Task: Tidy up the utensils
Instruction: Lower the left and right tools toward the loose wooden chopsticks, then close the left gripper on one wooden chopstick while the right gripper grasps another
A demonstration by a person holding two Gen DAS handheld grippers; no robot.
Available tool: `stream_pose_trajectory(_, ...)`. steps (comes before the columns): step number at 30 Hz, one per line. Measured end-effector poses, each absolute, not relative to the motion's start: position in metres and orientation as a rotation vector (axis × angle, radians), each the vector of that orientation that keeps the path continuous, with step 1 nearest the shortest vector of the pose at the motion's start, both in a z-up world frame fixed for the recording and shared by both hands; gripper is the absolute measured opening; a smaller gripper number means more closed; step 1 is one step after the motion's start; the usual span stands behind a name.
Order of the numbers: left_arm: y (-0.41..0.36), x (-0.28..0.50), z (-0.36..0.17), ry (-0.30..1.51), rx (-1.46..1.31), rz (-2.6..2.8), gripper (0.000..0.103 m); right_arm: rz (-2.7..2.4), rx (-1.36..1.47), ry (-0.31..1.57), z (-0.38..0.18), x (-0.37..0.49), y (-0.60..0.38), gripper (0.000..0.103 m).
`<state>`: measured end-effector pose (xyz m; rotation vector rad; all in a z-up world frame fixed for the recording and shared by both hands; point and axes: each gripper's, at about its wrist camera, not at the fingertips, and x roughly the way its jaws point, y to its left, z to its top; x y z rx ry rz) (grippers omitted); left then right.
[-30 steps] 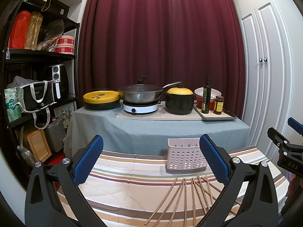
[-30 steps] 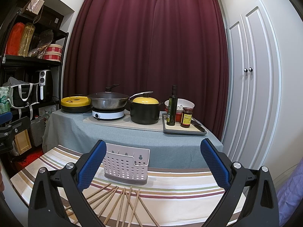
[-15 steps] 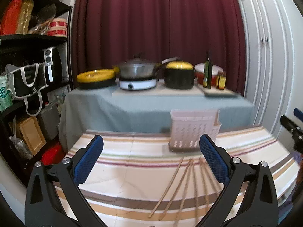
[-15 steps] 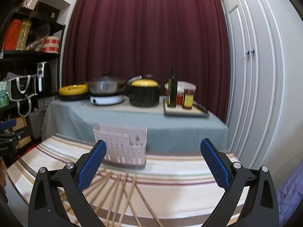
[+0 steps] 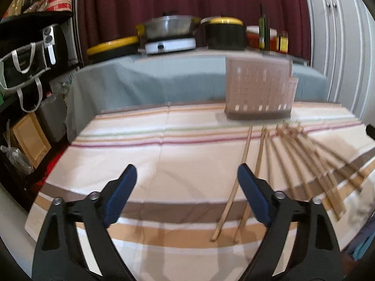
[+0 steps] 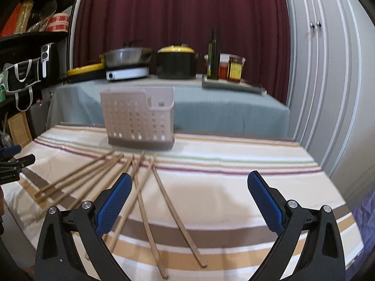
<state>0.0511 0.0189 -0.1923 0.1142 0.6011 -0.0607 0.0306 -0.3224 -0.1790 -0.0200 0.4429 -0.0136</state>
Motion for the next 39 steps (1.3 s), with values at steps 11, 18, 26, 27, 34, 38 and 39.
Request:
stream_pose_trajectory(11, 0.013, 0.048, -0.229, 0.644, 0.177, -0.124, 0.068, -0.003, -0.031, 0.478, -0.199, 0.039, -0.323, 0.096)
stream_pose_trajectory(18, 0.007, 0.045, -0.241, 0.668, 0.226, -0.145, 0.054, -0.004, -0.031, 0.486, -0.203, 0.041, -0.323, 0.096)
stream_pose_trajectory(26, 0.004, 0.032, -0.249, 0.671, 0.226, -0.183, 0.038, 0.002, -0.016, 0.498, -0.207, 0.042, -0.325, 0.096)
stream_pose_trajectory(27, 0.003, 0.031, -0.249, 0.671, 0.225, -0.184, 0.035, 0.003, -0.016, 0.498, -0.206, 0.042, -0.325, 0.096)
stream_pose_trajectory(34, 0.0, 0.029, -0.251, 0.673, 0.215, -0.233, 0.012, 0.005, -0.016, 0.494, -0.207, 0.041, -0.324, 0.096)
stream_pose_trajectory(38, 0.003, 0.029, -0.25, 0.685, 0.185, -0.245, 0.01, 0.006, -0.015, 0.497, -0.209, 0.04, -0.324, 0.096)
stream_pose_trajectory(39, 0.003, 0.029, -0.25, 0.686, 0.184, -0.244, 0.009, 0.007, -0.014, 0.499, -0.21, 0.04, -0.324, 0.096)
